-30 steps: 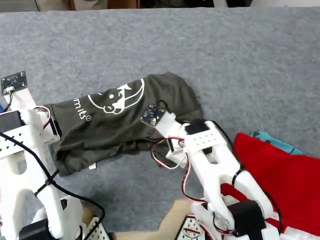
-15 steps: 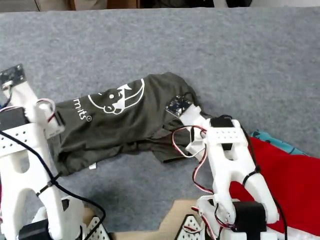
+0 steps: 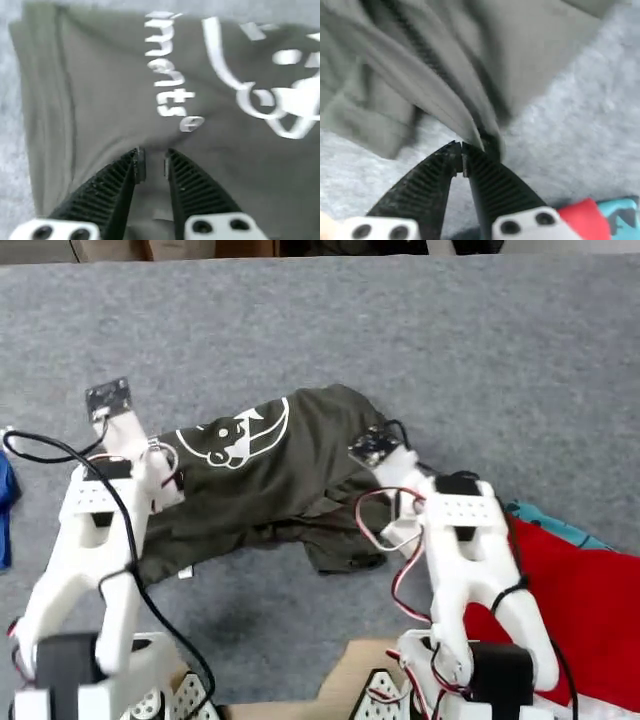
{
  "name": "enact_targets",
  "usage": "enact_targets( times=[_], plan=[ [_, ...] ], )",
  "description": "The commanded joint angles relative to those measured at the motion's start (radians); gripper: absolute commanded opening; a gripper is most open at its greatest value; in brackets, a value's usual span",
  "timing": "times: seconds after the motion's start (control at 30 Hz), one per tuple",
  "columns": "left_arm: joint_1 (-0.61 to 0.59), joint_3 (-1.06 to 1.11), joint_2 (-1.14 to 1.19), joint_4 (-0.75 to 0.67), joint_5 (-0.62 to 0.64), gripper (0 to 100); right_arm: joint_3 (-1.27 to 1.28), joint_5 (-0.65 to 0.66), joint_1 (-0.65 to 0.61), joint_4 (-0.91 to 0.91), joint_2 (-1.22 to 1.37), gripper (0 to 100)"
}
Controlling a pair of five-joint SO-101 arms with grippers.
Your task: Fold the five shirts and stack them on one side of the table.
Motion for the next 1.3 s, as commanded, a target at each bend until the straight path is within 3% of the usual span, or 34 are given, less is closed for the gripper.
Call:
enact_targets(
  times=[0.0,0.2,0.47,0.67,0.77,0.97,1.27],
  plan=[
    [-0.035,-0.008,0.07,-0.008,-0.038,6,-0.053,0.054,0.102,-0.044,0.001,0.4],
    [-0.032,-0.008,0.107,-0.015,-0.064,6,-0.124,0.081,0.128,0.06,-0.005,0.4],
    [-0.032,-0.003,0.108,-0.017,-0.068,6,-0.251,-0.074,-0.205,0.345,-0.008,0.9],
    [-0.032,0.0,0.108,-0.017,-0.068,6,-0.208,-0.242,-0.498,0.373,0.001,14.7],
    [-0.032,0.0,0.108,-0.017,-0.068,6,-0.219,-0.285,-0.572,0.344,0.002,15.3],
    [-0.032,0.0,0.108,-0.018,-0.068,6,-0.234,-0.319,-0.588,0.278,0.14,15.4],
    [-0.032,-0.002,0.108,-0.018,-0.068,6,-0.229,-0.29,-0.441,0.195,0.275,15.2]
  ],
)
